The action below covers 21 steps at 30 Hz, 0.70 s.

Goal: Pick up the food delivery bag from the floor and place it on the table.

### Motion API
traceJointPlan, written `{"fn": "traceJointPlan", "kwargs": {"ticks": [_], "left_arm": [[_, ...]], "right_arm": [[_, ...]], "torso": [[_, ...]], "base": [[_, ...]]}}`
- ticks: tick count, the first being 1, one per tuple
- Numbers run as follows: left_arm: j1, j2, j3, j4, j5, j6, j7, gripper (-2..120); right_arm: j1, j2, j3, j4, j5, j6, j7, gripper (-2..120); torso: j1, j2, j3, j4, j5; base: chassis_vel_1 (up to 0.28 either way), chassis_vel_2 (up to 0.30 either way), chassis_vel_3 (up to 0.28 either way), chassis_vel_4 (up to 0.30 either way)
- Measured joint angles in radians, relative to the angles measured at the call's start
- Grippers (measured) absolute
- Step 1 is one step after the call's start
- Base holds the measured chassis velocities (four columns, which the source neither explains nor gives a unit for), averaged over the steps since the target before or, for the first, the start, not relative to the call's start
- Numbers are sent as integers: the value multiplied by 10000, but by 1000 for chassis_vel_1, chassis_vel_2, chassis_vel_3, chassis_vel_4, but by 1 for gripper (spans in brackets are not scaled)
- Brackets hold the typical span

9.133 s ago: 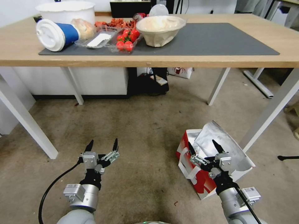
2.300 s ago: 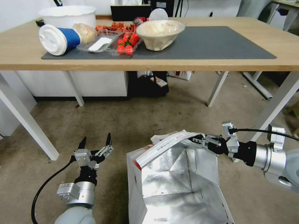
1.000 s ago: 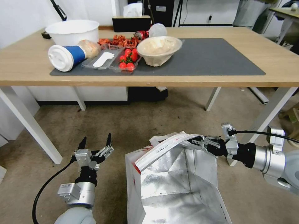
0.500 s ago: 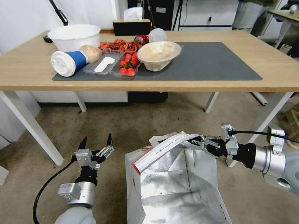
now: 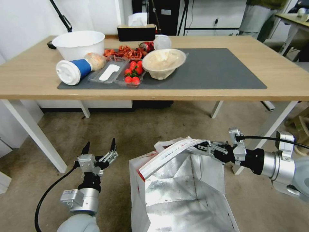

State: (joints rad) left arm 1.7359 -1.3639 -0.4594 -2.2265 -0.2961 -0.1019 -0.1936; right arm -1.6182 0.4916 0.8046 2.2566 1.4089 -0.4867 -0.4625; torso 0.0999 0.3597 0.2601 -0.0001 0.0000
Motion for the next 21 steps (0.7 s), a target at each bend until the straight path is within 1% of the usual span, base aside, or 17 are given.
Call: {"fn": "traceJointPlan", "kwargs": {"ticks": [8, 14, 21], "left_arm": [[-23, -6, 0, 7, -5, 11, -27, 100], [-28, -1, 2, 10, -5, 19, -26, 100], [-31, 4, 0, 13, -6, 20, -27, 100]], "right_arm": [[14, -40, 0, -2, 0, 6, -22, 0], [16, -47, 4, 0, 0, 13, -33, 0], [22, -69, 6, 1, -5, 21, -46, 0]], "torso": [[93, 267, 175, 1, 0], [183, 552, 366, 0, -1], [267, 779, 509, 0, 0]], "base": [[0, 0, 0, 0], [0, 0, 0, 0], [0, 0, 0, 0]]}}
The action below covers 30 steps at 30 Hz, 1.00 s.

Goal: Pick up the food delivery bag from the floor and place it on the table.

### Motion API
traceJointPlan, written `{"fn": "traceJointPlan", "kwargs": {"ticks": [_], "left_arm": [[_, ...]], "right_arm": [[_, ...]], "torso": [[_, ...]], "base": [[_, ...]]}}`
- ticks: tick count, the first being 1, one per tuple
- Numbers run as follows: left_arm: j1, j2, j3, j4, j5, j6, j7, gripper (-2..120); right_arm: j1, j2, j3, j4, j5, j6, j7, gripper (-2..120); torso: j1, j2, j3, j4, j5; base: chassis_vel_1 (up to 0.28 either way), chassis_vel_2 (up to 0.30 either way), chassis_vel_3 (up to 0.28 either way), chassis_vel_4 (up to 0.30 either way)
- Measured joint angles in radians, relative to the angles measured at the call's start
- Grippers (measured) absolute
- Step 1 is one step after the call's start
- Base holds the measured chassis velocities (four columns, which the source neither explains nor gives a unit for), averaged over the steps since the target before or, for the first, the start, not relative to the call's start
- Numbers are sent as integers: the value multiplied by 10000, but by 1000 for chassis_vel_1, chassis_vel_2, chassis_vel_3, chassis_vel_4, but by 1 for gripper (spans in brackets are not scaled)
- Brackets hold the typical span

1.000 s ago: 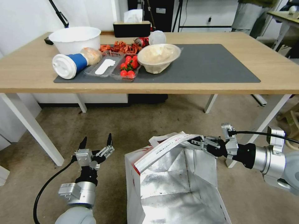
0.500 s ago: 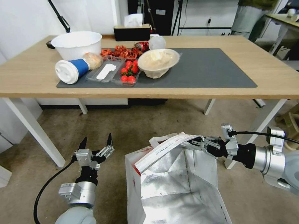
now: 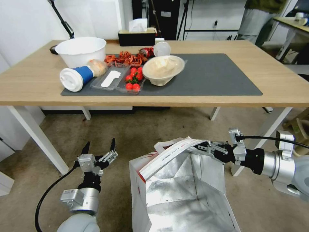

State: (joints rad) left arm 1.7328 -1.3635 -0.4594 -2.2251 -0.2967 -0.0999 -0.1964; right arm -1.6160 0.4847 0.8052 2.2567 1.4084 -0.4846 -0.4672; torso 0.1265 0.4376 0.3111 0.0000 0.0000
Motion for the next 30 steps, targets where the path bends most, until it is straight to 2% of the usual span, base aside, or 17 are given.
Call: {"fn": "traceJointPlan", "kwargs": {"ticks": [30], "left_arm": [[12, -14, 3, -44, 57, 8, 4, 100]], "right_arm": [[-18, 47, 44, 41, -56, 12, -87, 0]], "torso": [[472, 1277, 807, 0, 0]], "base": [[0, 0, 0, 0]]}}
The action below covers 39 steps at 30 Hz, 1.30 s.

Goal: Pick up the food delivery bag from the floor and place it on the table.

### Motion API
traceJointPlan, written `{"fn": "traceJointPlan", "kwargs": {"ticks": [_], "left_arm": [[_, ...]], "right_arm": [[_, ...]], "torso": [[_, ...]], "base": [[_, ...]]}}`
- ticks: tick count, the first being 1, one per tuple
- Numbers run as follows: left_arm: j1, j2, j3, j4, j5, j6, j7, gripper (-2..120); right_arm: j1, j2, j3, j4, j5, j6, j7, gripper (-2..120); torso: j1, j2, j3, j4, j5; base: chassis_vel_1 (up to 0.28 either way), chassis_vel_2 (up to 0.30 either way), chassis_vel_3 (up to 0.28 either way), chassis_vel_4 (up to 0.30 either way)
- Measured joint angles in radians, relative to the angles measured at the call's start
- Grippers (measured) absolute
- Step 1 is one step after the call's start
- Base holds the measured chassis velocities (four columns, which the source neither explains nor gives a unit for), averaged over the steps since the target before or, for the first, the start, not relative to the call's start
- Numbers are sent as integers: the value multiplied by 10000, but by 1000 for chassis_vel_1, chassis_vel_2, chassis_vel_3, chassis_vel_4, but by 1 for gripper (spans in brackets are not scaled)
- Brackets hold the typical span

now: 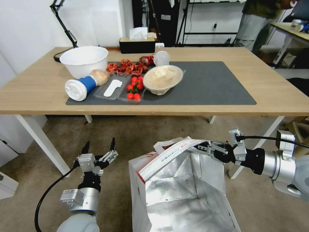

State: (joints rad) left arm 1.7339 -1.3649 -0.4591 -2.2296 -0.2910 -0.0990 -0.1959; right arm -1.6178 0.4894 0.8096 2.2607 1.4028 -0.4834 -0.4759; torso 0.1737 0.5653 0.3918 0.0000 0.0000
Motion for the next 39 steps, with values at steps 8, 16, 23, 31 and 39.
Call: {"fn": "traceJointPlan", "kwargs": {"ticks": [8, 16, 23, 31, 39], "left_arm": [[-9, -1, 7, 0, 9, 0, 1, 100], [-16, 3, 8, 1, 18, 2, 8, 100], [-18, 6, 12, 0, 25, 12, 8, 100], [-8, 2, 9, -12, 38, 20, 7, 100], [4, 1, 9, -28, 50, 28, 5, 100]], "right_arm": [[0, 1, 0, 4, -25, 15, -9, 0], [12, -7, -17, 3, -35, 27, -19, 0], [6, -10, -30, 3, -46, 28, -30, 0], [18, -28, -39, 0, -55, 34, -39, 0], [19, -20, -46, -4, -85, 41, -58, 0]], "torso": [[125, 327, 198, 0, 0], [256, 635, 378, 0, 0], [371, 941, 570, 0, 0], [516, 1290, 774, 0, 0], [653, 1642, 989, 0, 0]], "base": [[0, 0, 0, 0], [0, 0, 0, 0], [0, 0, 0, 0], [0, 0, 0, 0], [0, 0, 0, 0]]}}
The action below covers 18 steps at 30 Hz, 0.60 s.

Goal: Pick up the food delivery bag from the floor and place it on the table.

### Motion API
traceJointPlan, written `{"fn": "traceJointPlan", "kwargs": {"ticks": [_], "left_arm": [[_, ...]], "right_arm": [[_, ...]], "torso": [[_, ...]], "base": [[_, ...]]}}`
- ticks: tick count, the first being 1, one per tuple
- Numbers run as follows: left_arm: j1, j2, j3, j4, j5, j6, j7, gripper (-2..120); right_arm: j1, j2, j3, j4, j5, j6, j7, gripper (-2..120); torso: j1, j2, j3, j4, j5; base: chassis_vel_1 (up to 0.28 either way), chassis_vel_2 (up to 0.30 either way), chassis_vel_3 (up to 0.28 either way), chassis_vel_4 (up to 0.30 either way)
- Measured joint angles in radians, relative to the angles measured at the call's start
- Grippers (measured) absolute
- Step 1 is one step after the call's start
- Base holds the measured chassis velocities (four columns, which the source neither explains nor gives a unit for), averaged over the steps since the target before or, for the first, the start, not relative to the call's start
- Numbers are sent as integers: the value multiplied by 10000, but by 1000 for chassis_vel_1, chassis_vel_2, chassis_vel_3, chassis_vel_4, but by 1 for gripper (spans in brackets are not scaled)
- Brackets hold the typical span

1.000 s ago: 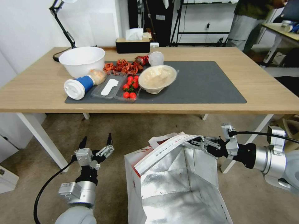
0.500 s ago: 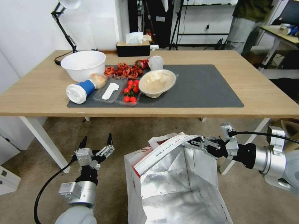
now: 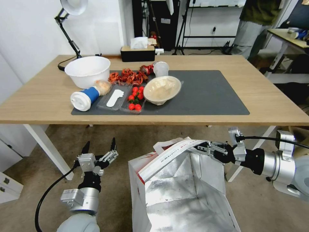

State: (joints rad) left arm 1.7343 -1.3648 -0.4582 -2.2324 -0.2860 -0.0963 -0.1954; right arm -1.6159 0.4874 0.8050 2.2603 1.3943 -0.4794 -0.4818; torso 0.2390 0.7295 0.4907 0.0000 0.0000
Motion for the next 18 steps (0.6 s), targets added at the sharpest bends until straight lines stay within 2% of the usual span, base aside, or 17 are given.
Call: {"fn": "traceJointPlan", "kwargs": {"ticks": [18], "left_arm": [[4, -12, 13, -33, 10, 13, 11, 100]], "right_arm": [[5, 23, -1, -34, -51, 12, -35, 0]], "torso": [[308, 736, 429, 0, 0]], "base": [[0, 0, 0, 0]]}}
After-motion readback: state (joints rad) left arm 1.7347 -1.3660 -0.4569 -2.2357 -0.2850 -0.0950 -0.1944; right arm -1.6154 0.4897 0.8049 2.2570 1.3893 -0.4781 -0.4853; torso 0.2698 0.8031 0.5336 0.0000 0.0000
